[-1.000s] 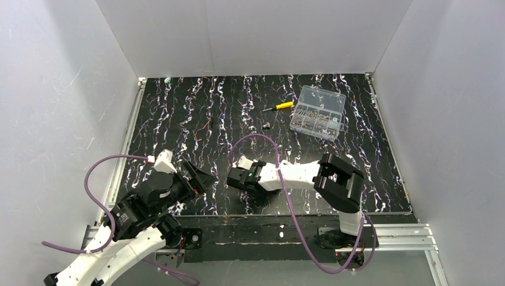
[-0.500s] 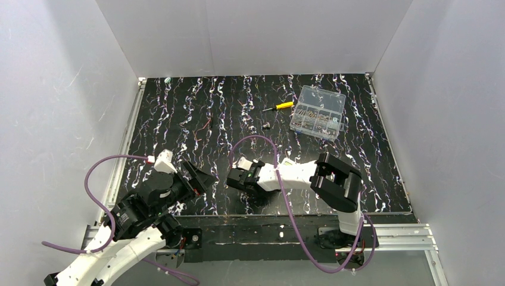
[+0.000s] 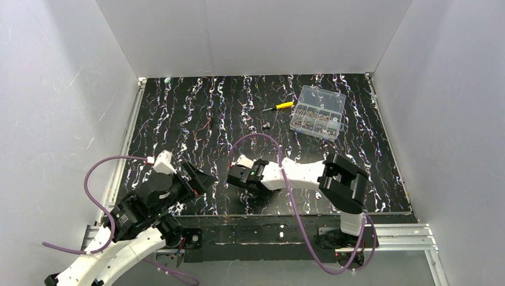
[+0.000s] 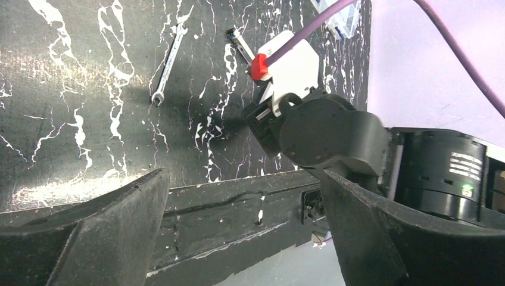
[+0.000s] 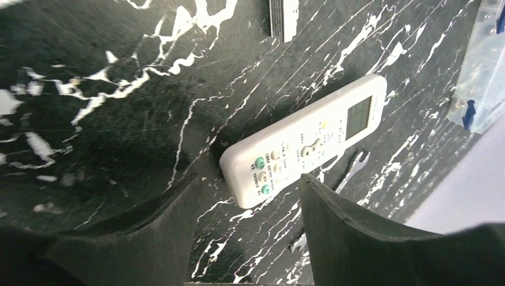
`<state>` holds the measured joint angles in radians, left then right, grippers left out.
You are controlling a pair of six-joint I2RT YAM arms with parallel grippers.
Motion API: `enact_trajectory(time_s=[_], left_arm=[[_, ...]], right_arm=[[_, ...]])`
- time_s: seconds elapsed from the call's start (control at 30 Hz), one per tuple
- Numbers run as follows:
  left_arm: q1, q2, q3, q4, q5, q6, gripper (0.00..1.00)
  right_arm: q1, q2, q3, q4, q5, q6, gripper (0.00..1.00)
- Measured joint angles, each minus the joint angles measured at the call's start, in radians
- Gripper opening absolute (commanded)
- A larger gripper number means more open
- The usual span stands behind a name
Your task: Load the batteries into the remote control
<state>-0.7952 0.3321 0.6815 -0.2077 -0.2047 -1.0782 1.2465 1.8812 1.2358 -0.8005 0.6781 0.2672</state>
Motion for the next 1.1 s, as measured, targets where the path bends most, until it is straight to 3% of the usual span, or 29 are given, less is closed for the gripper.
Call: enact_trajectory(time_s=[0.33,0.6,0.7,0.8,1.1], left_arm=[[0.000,-0.017,0.000,0.000,-0.024,0.000,0.98],[0.000,-0.003,0.000,0.001,-0.024,0.005,0.98],[0.000,0.008,0.000,0.003,-0.024,0.005,0.98],[0.000,0.014,0.000,0.010,-0.023,0.005,0.98],[0.000,0.014,0.000,-0.016,-0.024,0.028,0.98]], right_arm=[[-0.055,-0.182,-0.003,0.104,-0.177,0.026,0.70],[-0.318,-0.528,-0.229,0.358,-0.478,0.086,0.73],[-0.423,-0.677,-0.342,0.447,-0.579,0.113,0.79],[-0.495,-0.819,-0.454,0.497,-0.592,0.120,0.87],[-0.650,-1.150,-0.601,0.485,-0.566,0.151,0.88]])
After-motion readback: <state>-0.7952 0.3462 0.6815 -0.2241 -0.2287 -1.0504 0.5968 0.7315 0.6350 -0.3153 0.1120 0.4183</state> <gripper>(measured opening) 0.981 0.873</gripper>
